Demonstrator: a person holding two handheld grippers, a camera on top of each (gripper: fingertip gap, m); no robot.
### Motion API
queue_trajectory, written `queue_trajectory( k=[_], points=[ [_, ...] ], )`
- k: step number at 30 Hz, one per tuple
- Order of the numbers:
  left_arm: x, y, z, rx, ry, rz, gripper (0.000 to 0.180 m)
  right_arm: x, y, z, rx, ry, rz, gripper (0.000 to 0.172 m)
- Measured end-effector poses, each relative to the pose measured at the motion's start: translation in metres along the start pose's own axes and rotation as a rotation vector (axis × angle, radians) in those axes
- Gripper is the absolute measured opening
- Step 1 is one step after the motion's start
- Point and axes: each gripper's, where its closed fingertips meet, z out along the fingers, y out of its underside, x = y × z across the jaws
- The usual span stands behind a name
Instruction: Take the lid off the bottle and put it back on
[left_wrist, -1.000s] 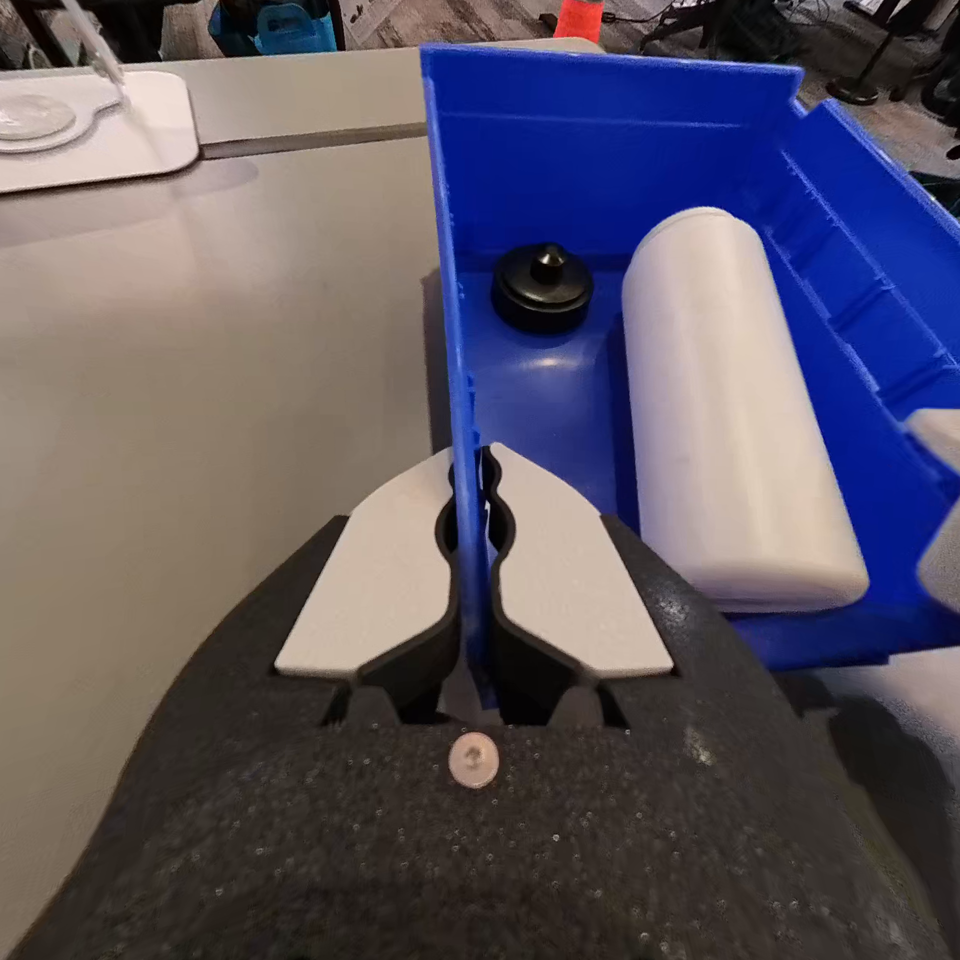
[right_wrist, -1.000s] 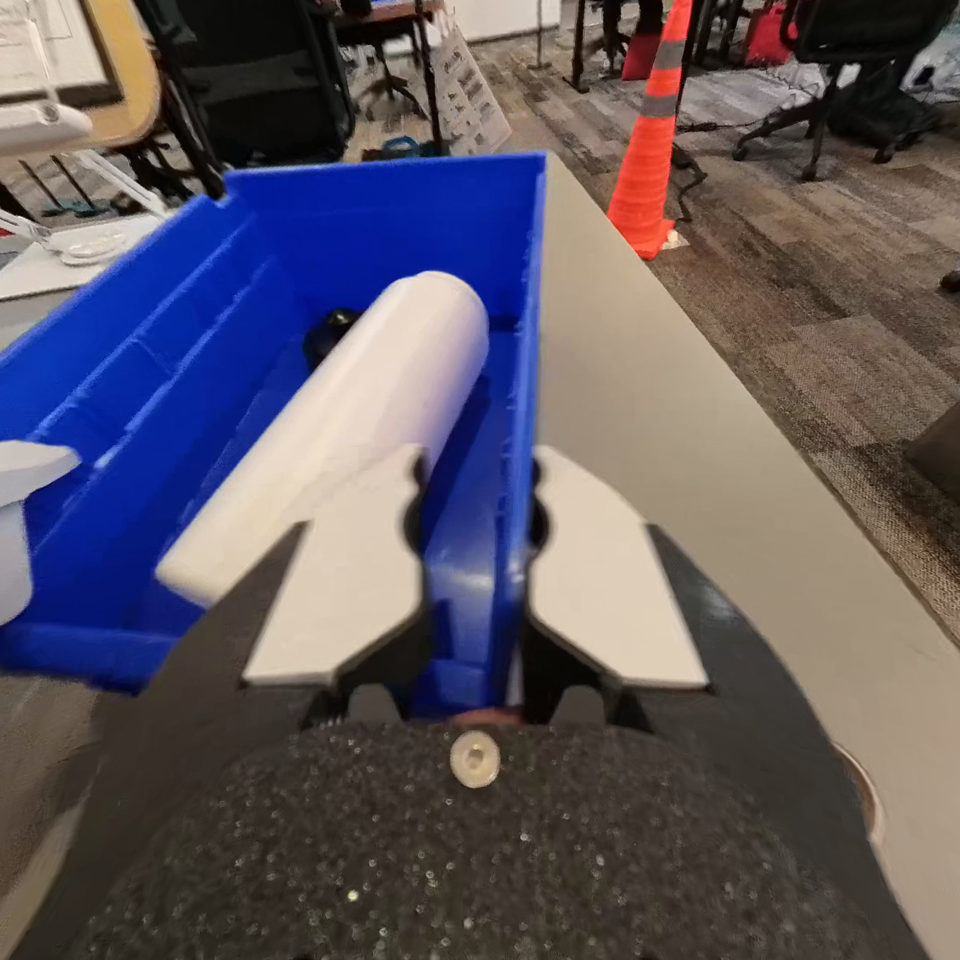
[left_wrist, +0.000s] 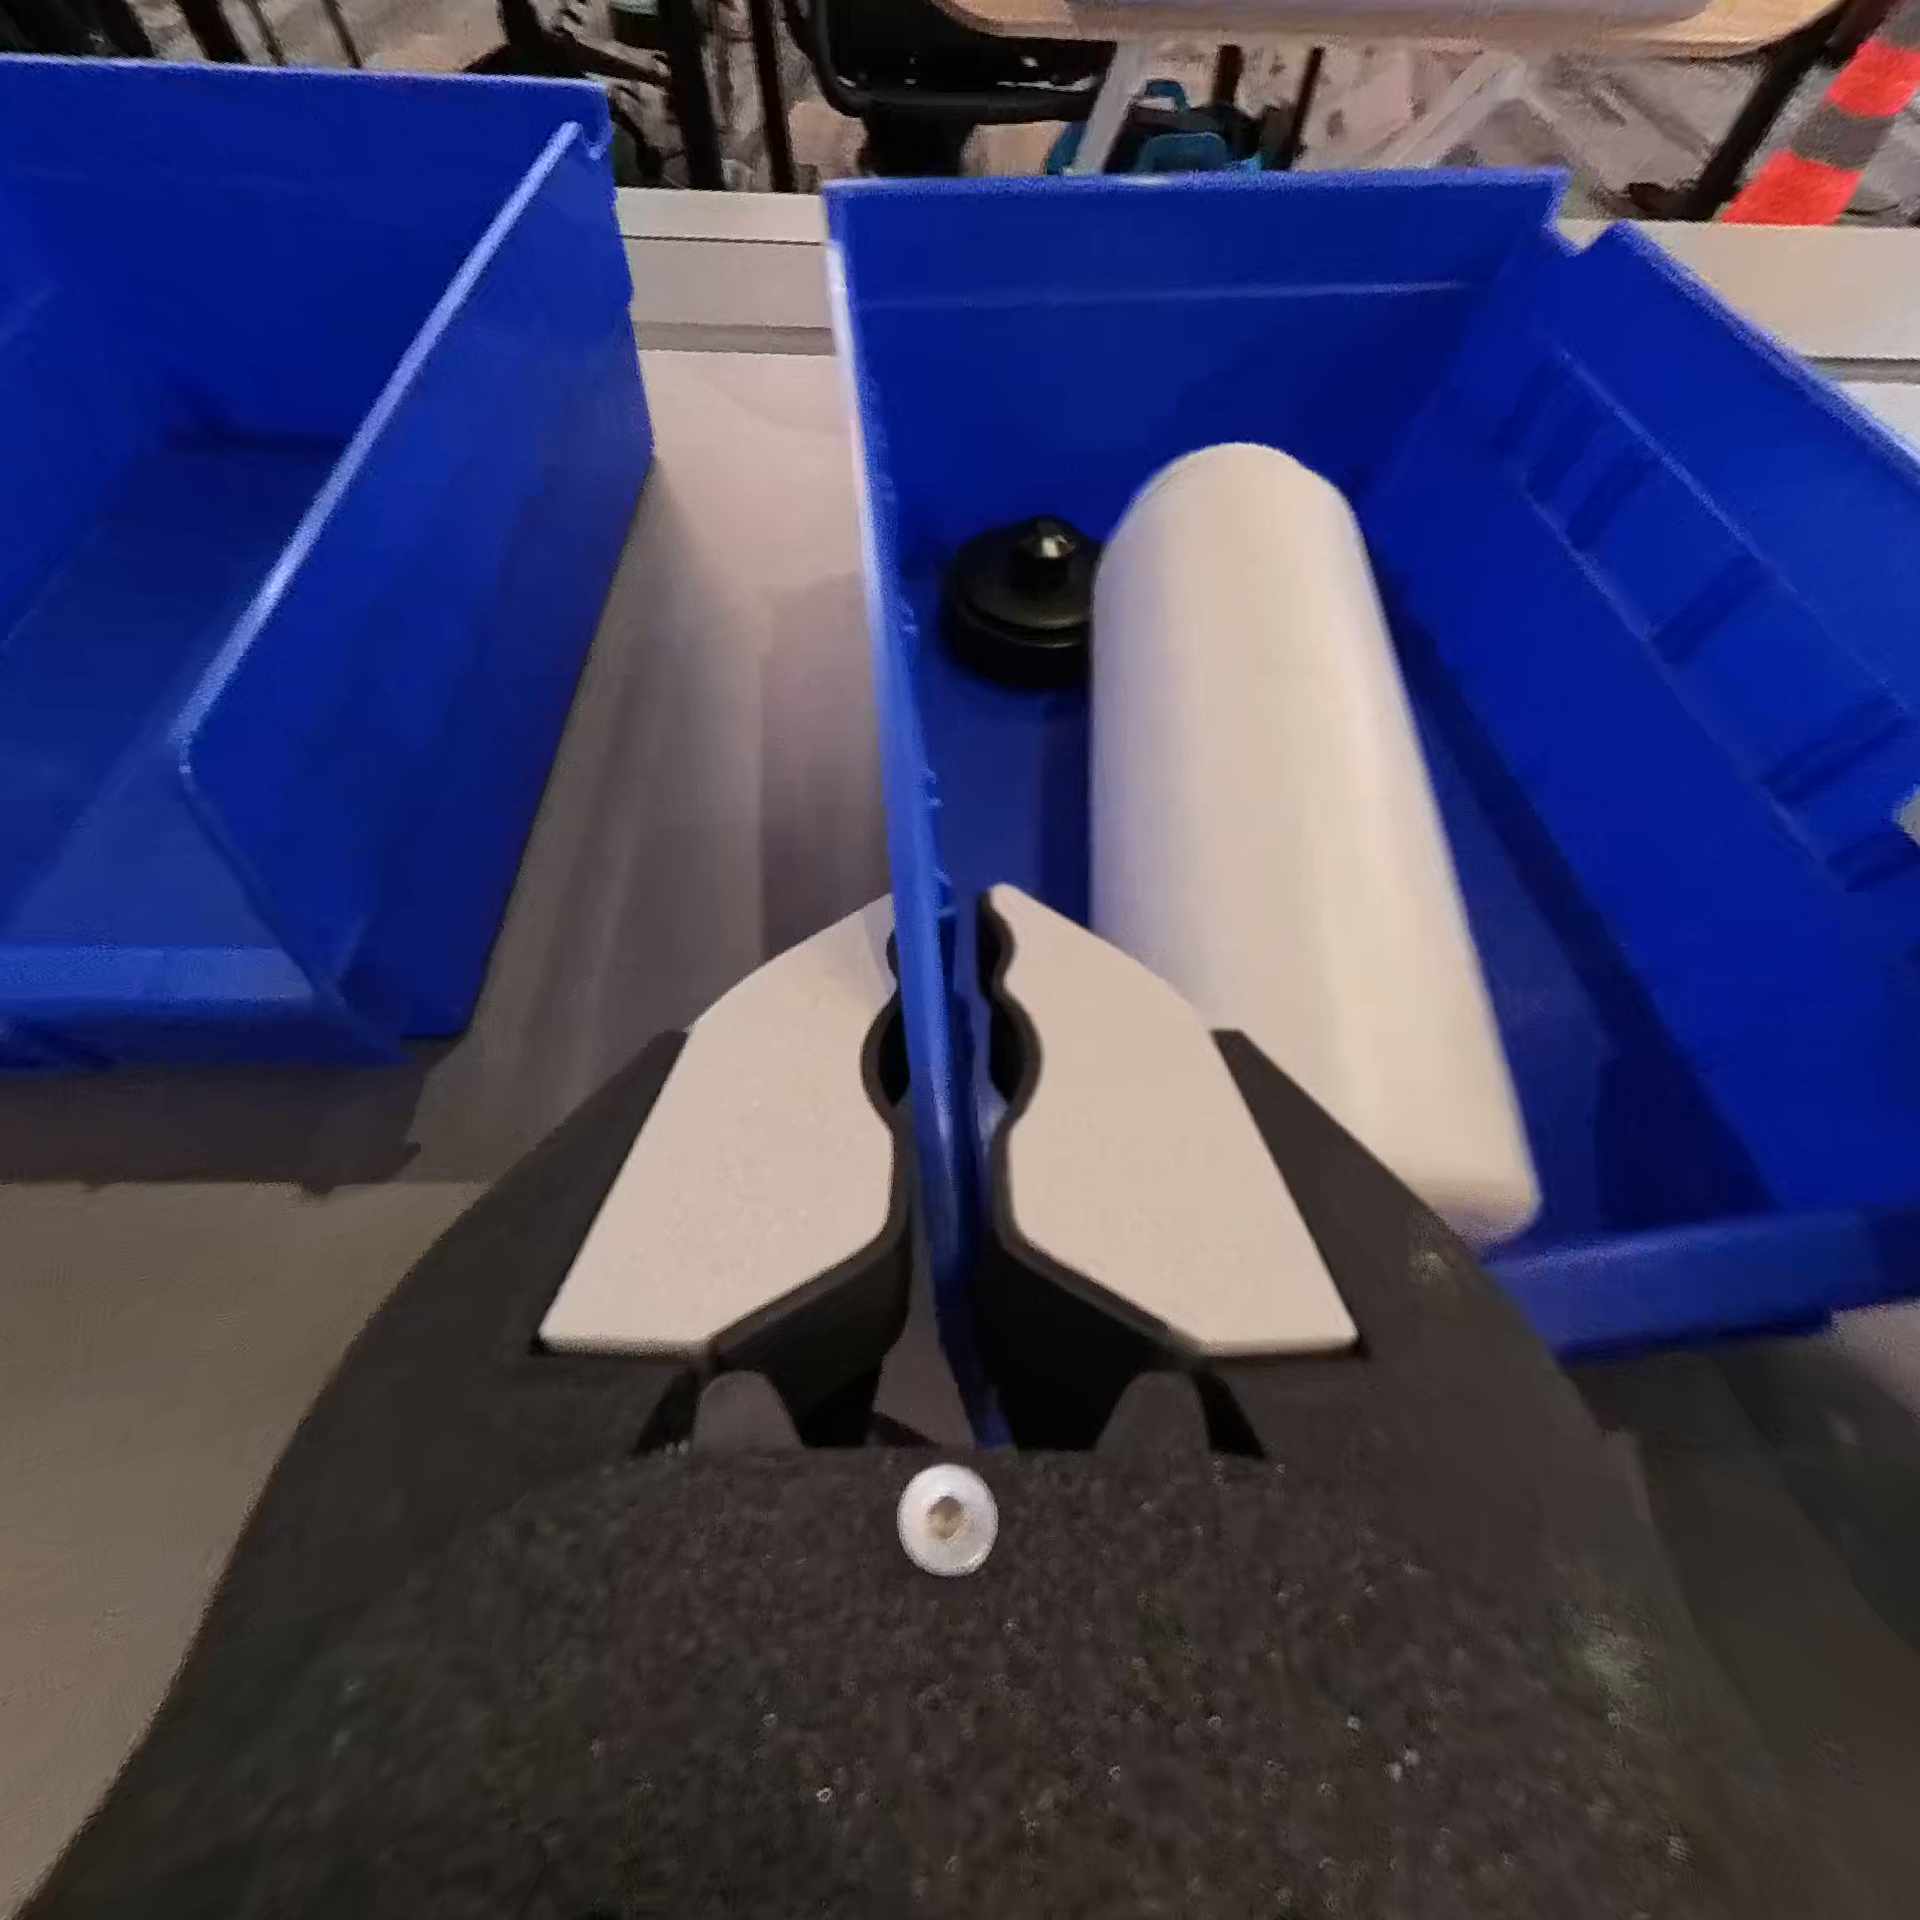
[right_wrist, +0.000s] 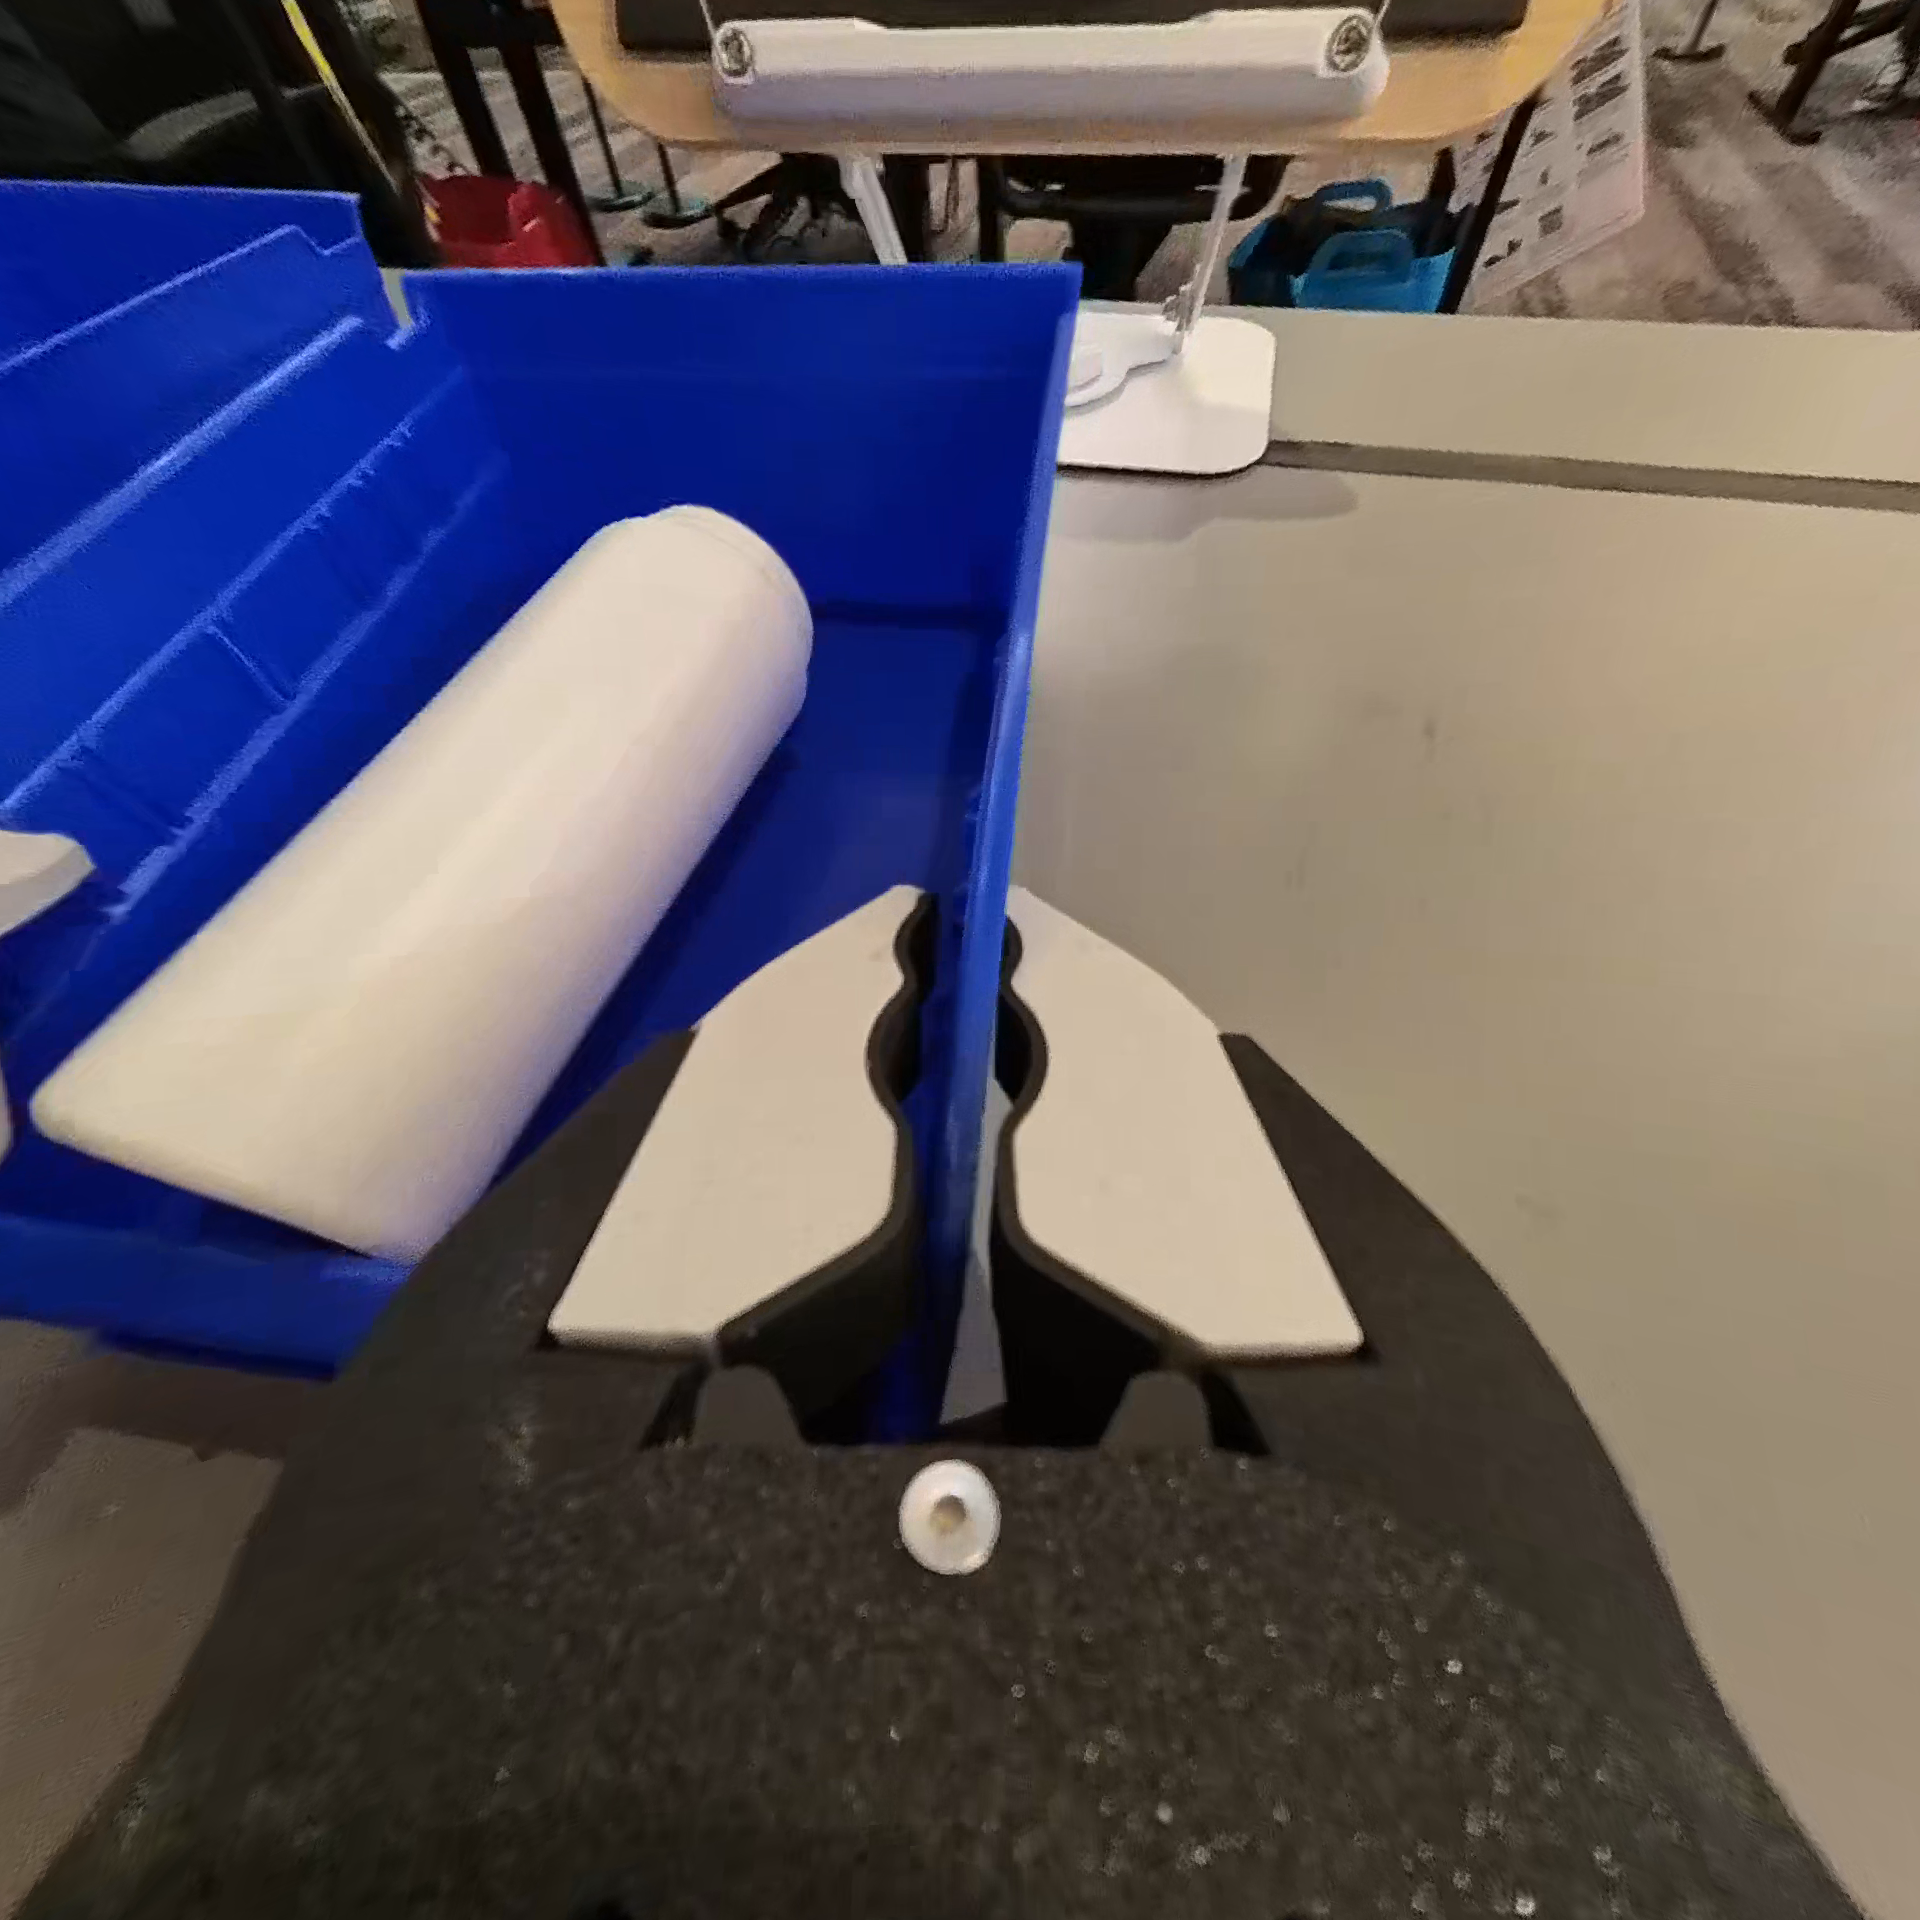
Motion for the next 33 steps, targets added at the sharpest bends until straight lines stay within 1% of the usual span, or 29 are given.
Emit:
queue_trajectory(
  k=[1, 2, 3, 4, 6, 8, 10, 11, 12, 13, 15, 16, 18, 20, 22, 23, 24, 25, 26, 27, 29, 33],
  points=[
    [0.005, -0.001, -0.004, -0.015, 0.053, 0.009, 0.020, 0.000, 0.000, 0.000, 0.003, -0.020, 0.005, 0.011],
    [0.006, -0.006, -0.012, -0.019, 0.087, 0.005, 0.038, 0.000, 0.000, 0.000, 0.002, -0.042, 0.005, 0.014],
    [-0.001, -0.016, -0.023, -0.004, 0.083, -0.006, 0.059, 0.000, 0.000, -0.001, 0.001, -0.055, 0.007, 0.023],
    [-0.015, -0.031, -0.037, 0.032, 0.042, -0.018, 0.065, 0.000, -0.002, -0.004, 0.011, -0.075, 0.005, 0.033],
    [-0.055, -0.070, -0.071, 0.136, -0.062, -0.027, 0.067, -0.004, -0.007, -0.012, 0.041, -0.142, 0.006, 0.040],
    [-0.101, -0.101, -0.101, 0.190, -0.146, -0.033, 0.070, -0.001, -0.011, -0.022, 0.044, -0.154, 0.020, 0.047],
    [-0.144, -0.116, -0.118, 0.195, -0.176, -0.043, 0.077, -0.003, -0.019, -0.032, 0.077, -0.173, 0.022, 0.052],
    [-0.163, -0.116, -0.118, 0.191, -0.176, -0.030, 0.074, -0.005, -0.023, -0.035, 0.088, -0.175, 0.009, 0.053],
    [-0.183, -0.110, -0.113, 0.165, -0.180, -0.016, 0.071, -0.010, -0.026, -0.039, 0.098, -0.181, -0.012, 0.053],
    [-0.202, -0.098, -0.102, 0.116, -0.184, -0.008, 0.072, -0.015, -0.029, -0.042, 0.109, -0.188, -0.036, 0.054],
    [-0.237, -0.071, -0.074, 0.015, -0.199, 0.002, 0.077, -0.032, -0.034, -0.049, 0.138, -0.208, -0.081, 0.055],
    [-0.253, -0.060, -0.060, -0.013, -0.213, 0.005, 0.076, -0.045, -0.035, -0.053, 0.152, -0.236, -0.098, 0.055],
    [-0.281, -0.045, -0.034, -0.038, -0.240, 0.012, 0.073, -0.081, -0.029, -0.061, 0.152, -0.327, -0.120, 0.056],
    [-0.302, -0.034, -0.010, -0.067, -0.247, 0.000, 0.071, -0.124, -0.011, -0.069, 0.112, -0.436, -0.124, 0.058],
    [-0.320, -0.021, 0.009, -0.117, -0.253, -0.042, 0.063, -0.168, 0.011, -0.077, 0.048, -0.544, -0.117, 0.061],
    [-0.323, -0.016, 0.016, -0.134, -0.223, -0.074, 0.056, -0.189, 0.022, -0.080, 0.016, -0.589, -0.124, 0.062],
    [-0.319, -0.013, 0.021, -0.127, -0.155, -0.105, 0.034, -0.206, 0.030, -0.080, -0.010, -0.618, -0.138, 0.064],
    [-0.312, -0.013, 0.021, -0.104, -0.075, -0.144, 0.007, -0.221, 0.037, -0.078, -0.031, -0.628, -0.155, 0.062],
    [-0.305, -0.011, 0.017, -0.096, -0.026, -0.191, 0.004, -0.232, 0.041, -0.073, -0.050, -0.623, -0.170, 0.062],
    [-0.301, -0.006, 0.010, -0.092, -0.028, -0.192, 0.004, -0.240, 0.043, -0.066, -0.066, -0.603, -0.178, 0.063],
    [-0.295, 0.006, -0.013, -0.089, -0.114, -0.109, 0.002, -0.254, 0.040, -0.052, -0.079, -0.562, -0.175, 0.063],
    [-0.277, 0.035, -0.069, -0.050, -0.175, -0.165, 0.004, -0.279, 0.028, -0.032, -0.051, -0.494, -0.148, 0.061]
  ],
)
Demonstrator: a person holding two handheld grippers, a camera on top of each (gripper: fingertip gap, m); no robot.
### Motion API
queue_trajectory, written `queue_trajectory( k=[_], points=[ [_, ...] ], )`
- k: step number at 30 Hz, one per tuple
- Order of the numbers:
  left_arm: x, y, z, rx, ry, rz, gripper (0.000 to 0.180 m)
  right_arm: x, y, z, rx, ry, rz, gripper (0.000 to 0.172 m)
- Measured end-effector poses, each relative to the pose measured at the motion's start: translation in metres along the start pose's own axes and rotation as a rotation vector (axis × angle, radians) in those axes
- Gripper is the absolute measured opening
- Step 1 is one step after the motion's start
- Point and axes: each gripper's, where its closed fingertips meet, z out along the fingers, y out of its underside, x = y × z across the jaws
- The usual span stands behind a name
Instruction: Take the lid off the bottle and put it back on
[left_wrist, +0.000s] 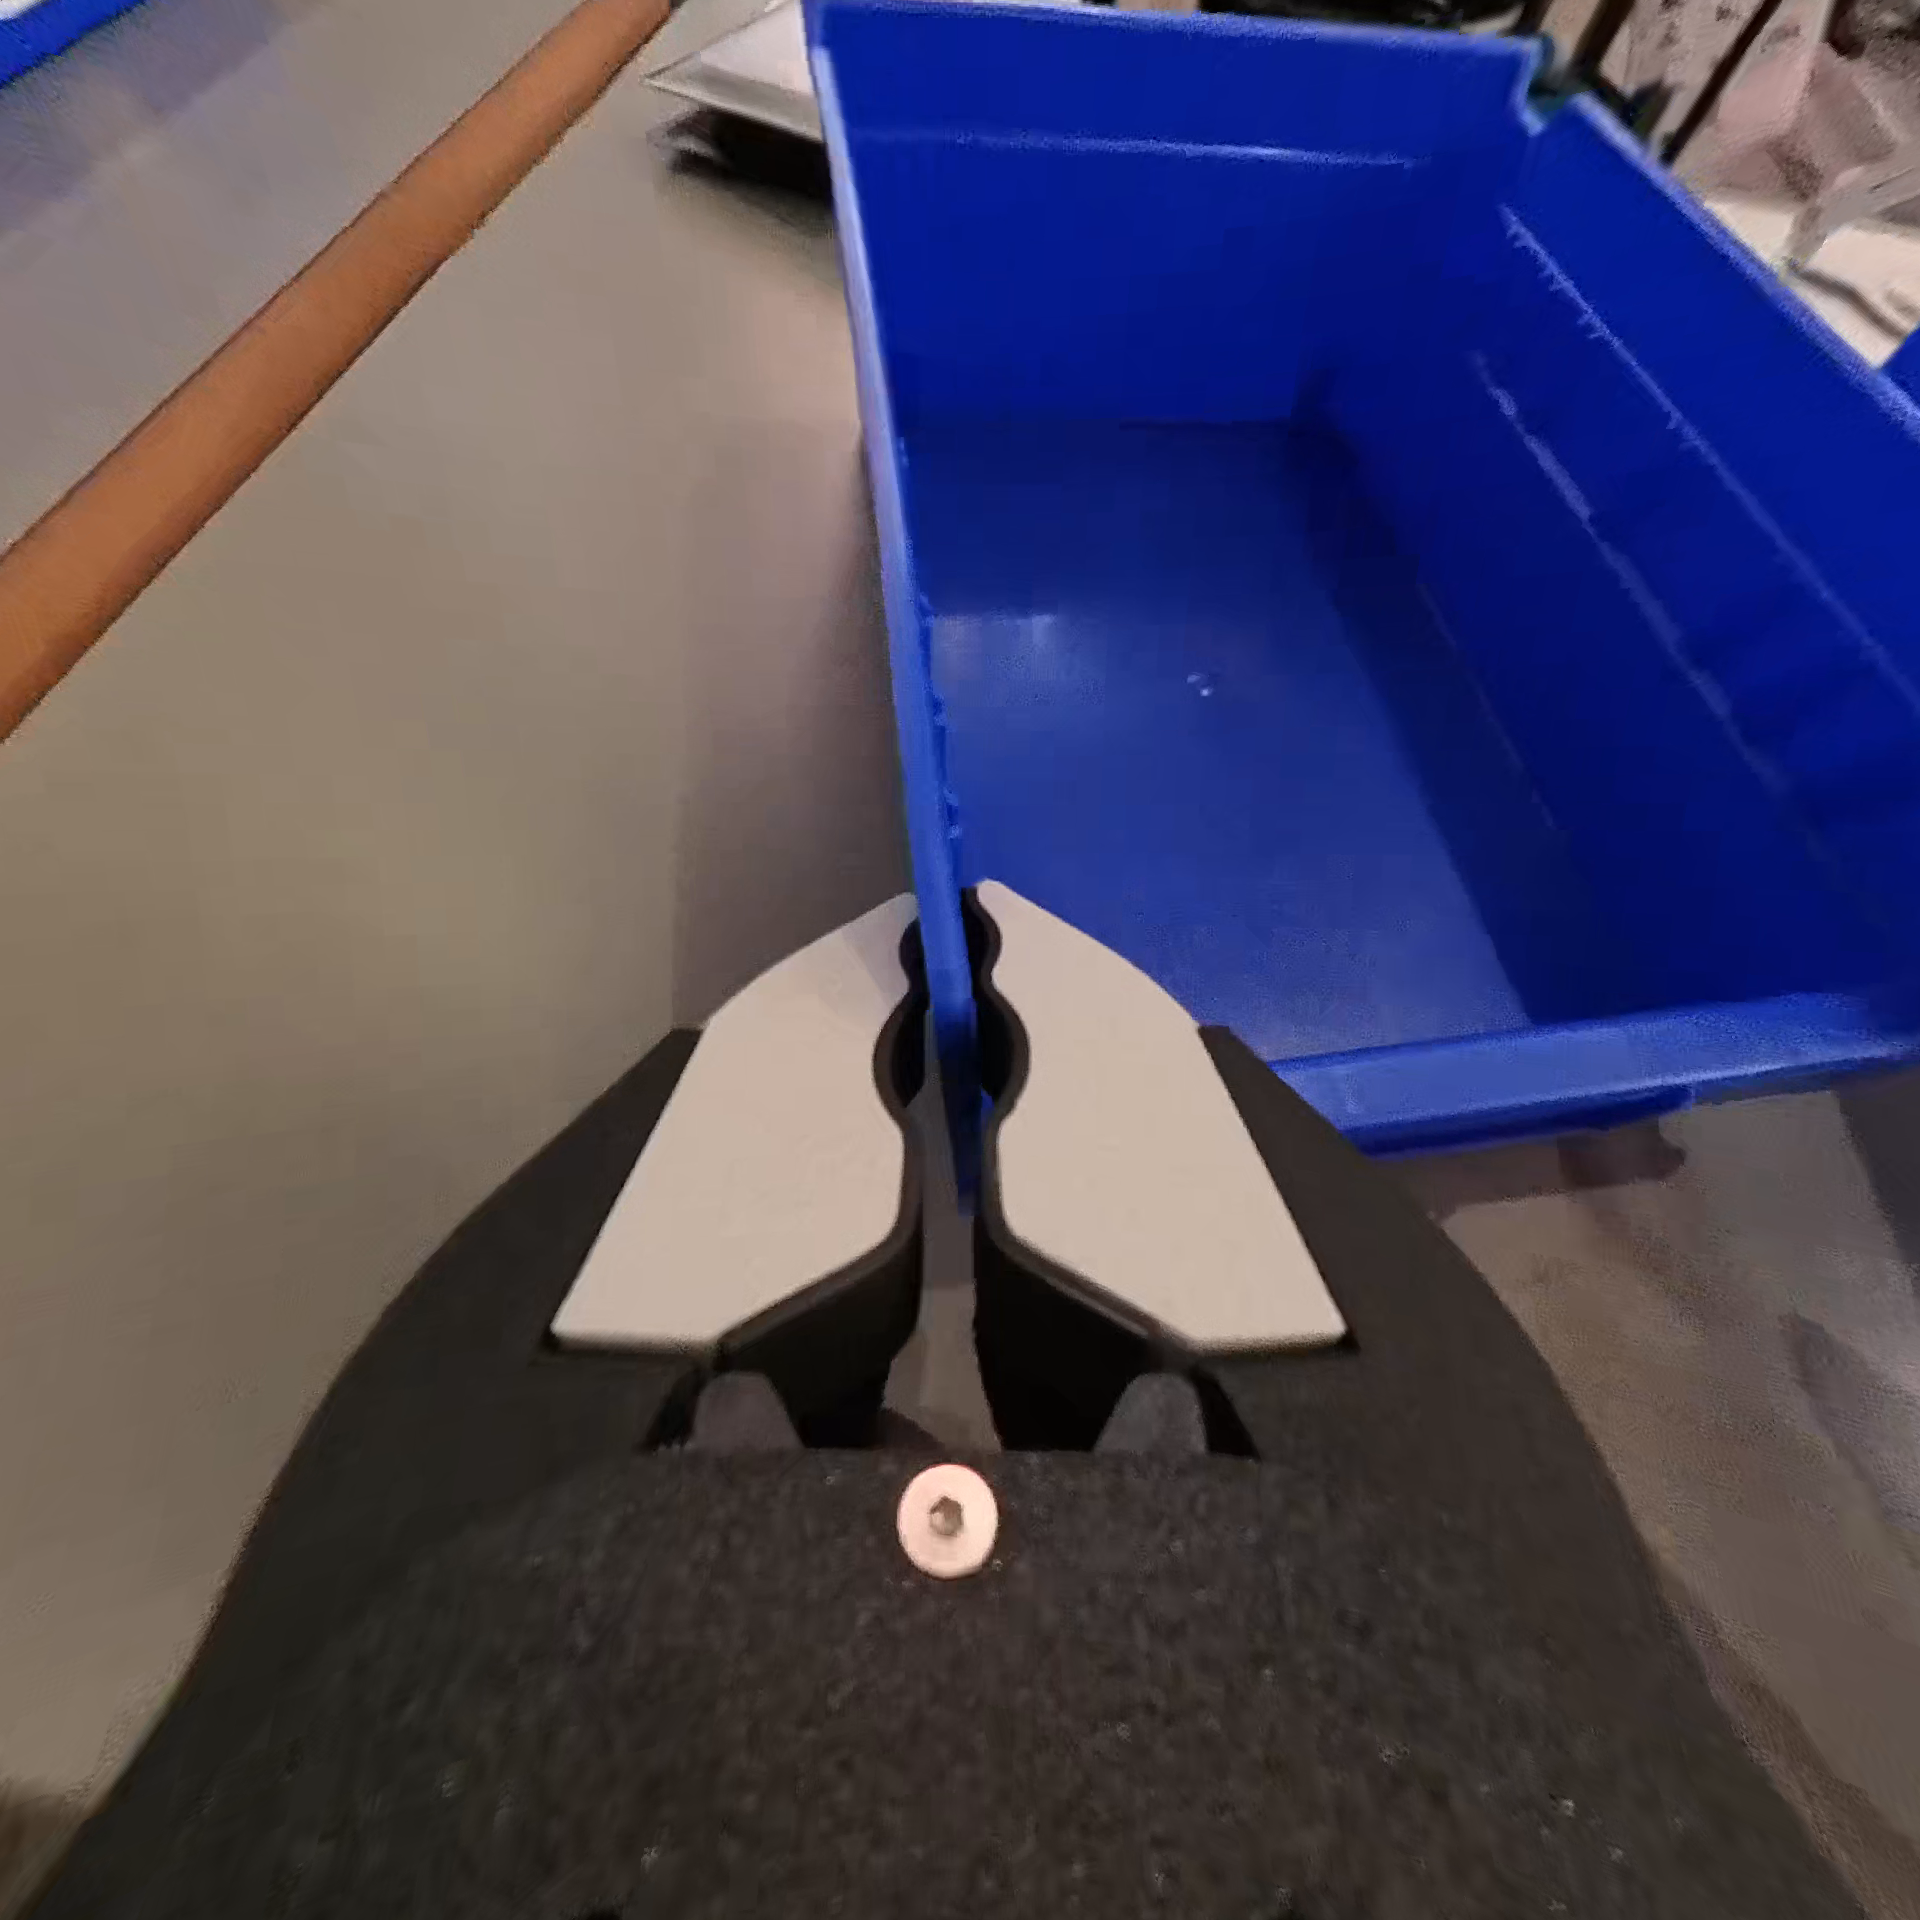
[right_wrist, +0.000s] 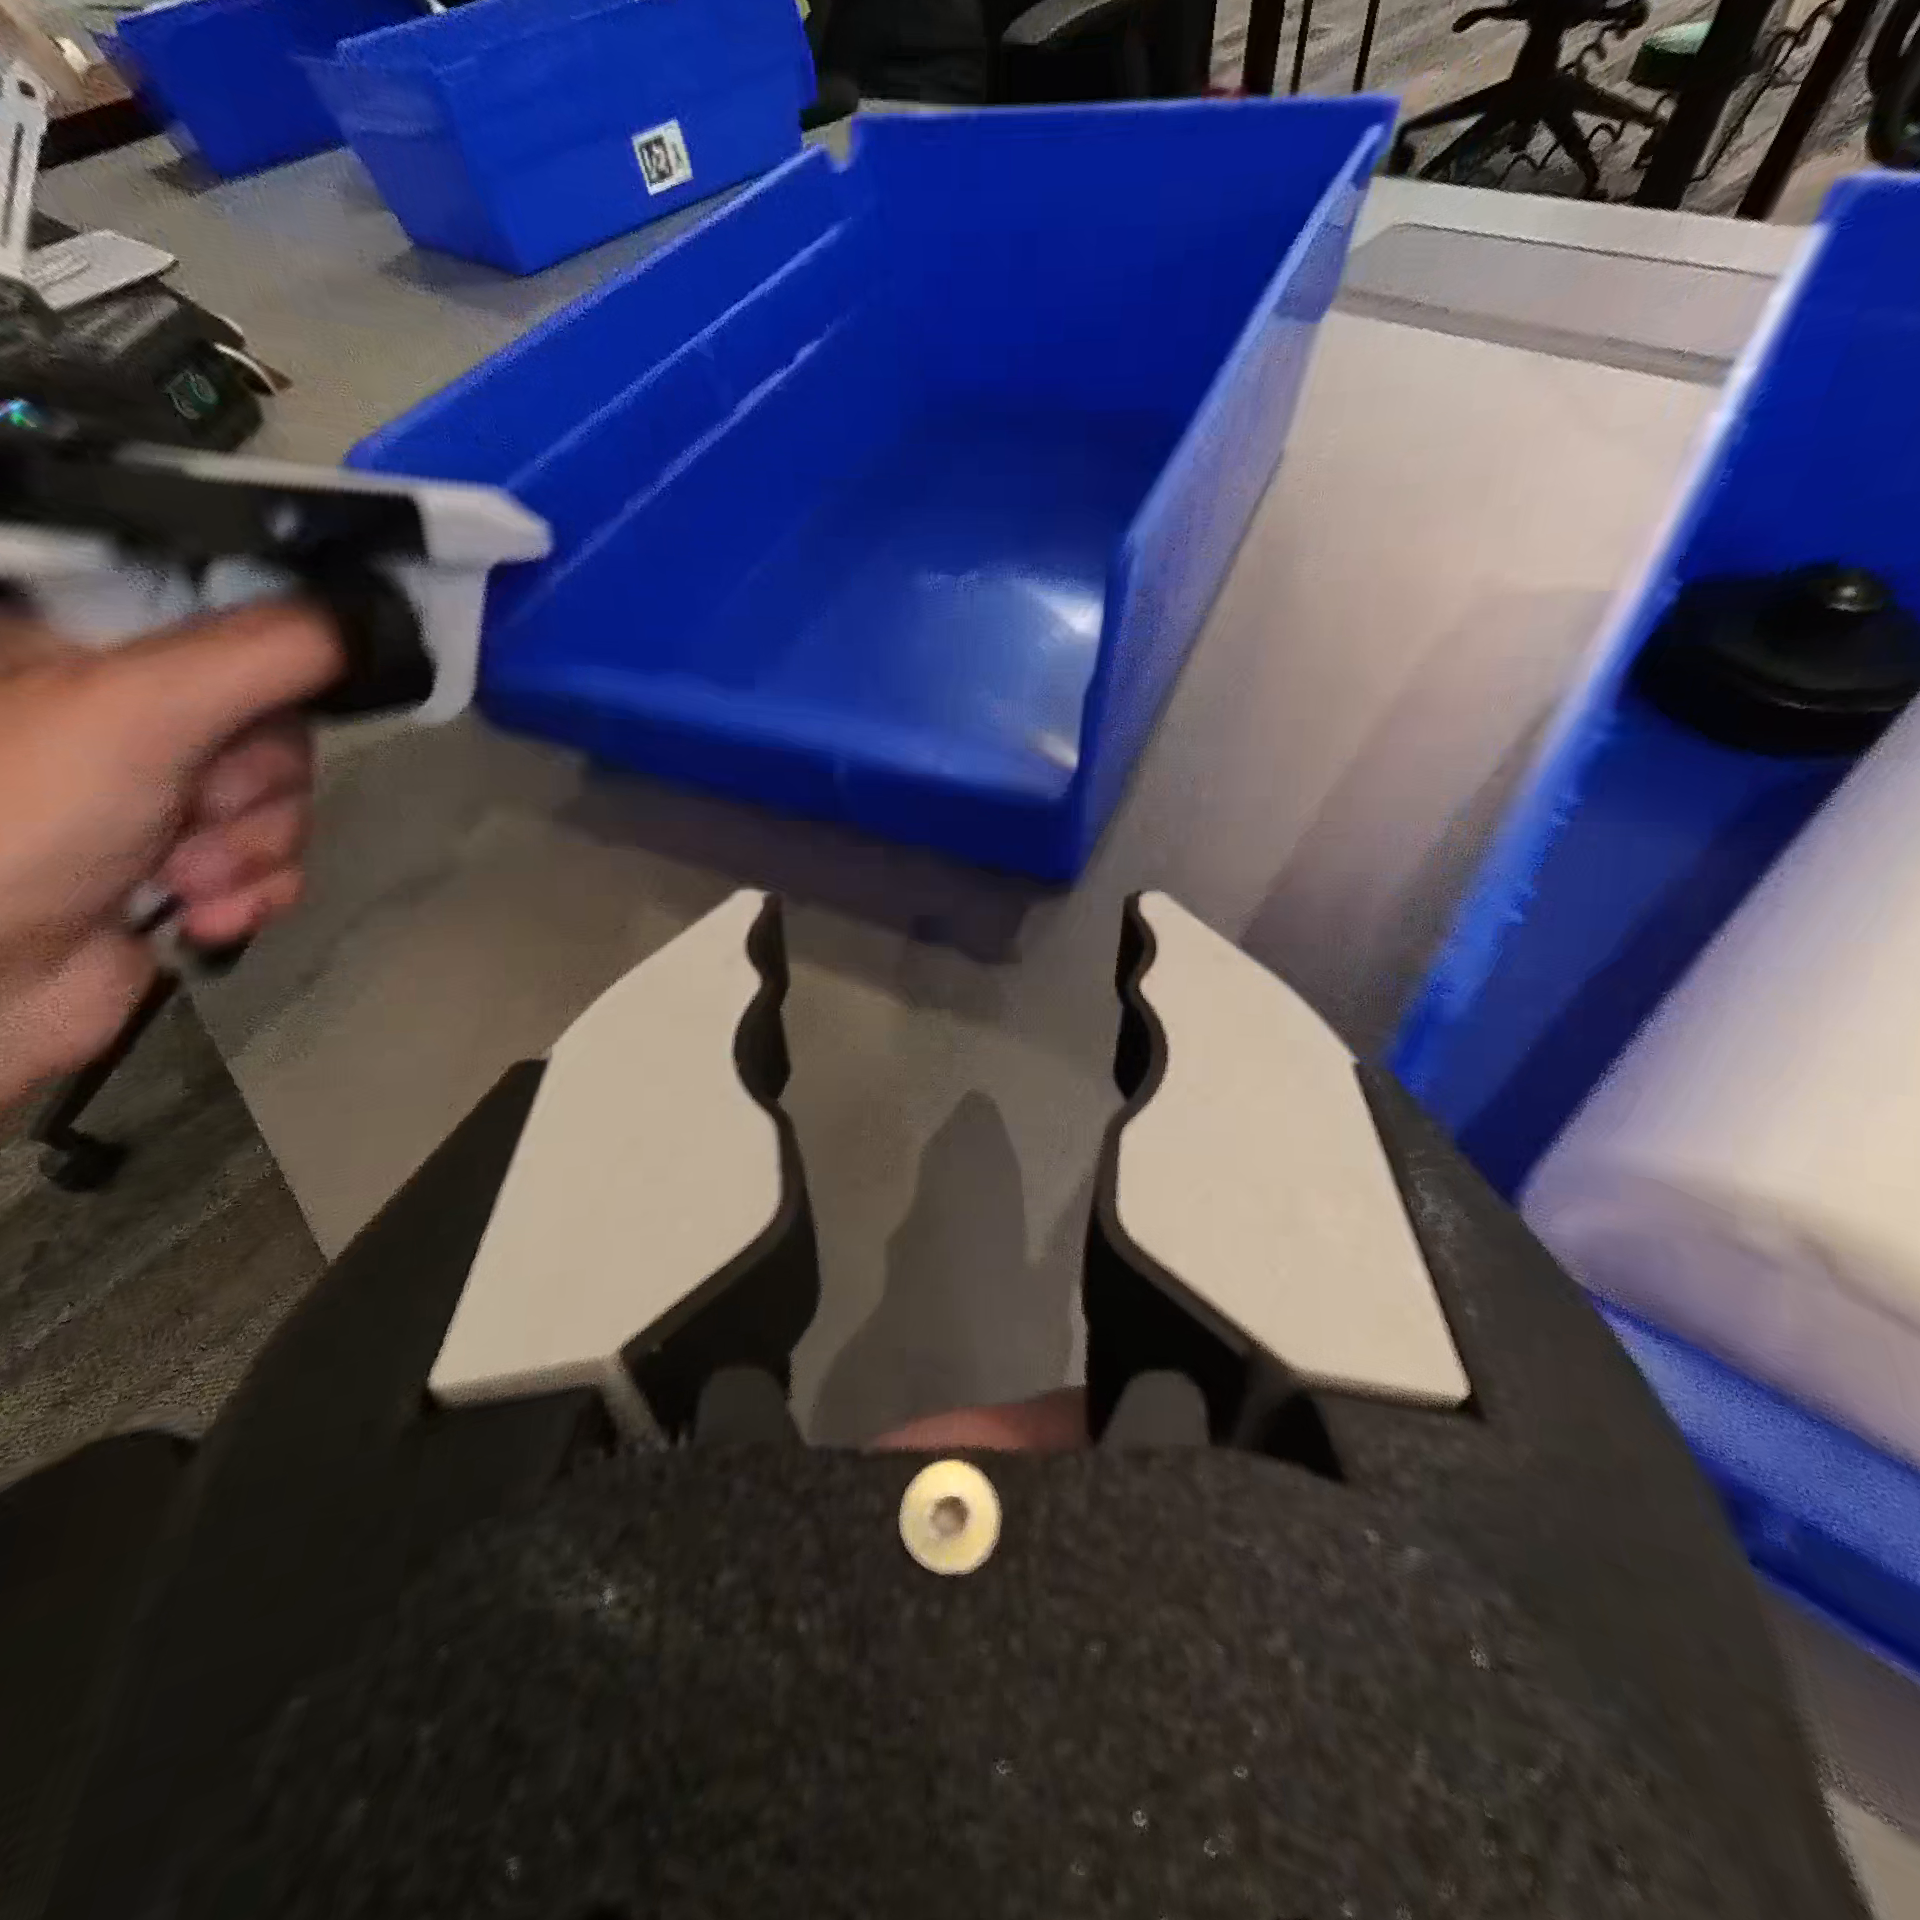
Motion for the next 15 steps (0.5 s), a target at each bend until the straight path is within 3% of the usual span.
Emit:
queue_trajectory(
  k=[6, 7, 9, 10, 15],
  points=[
    [-0.010, 0.052, -0.089, 0.025, -0.053, -0.092, 0.003, -0.021, 0.007, 0.017, -0.052, 0.083, -0.065, 0.059],
    [-0.010, 0.058, -0.101, 0.040, -0.050, -0.113, 0.004, -0.037, 0.008, 0.015, -0.052, 0.000, -0.057, 0.054],
    [-0.013, 0.067, -0.120, 0.063, -0.113, -0.096, 0.004, -0.040, 0.006, 0.006, -0.046, 0.031, -0.055, 0.018],
    [-0.012, 0.067, -0.127, 0.078, -0.135, -0.056, 0.004, -0.038, 0.001, 0.002, -0.033, 0.056, -0.098, 0.008],
    [0.020, 0.039, -0.158, 0.191, -0.089, 0.020, 0.004, -0.030, -0.037, -0.038, 0.070, 0.087, -0.170, 0.006]
  ],
)
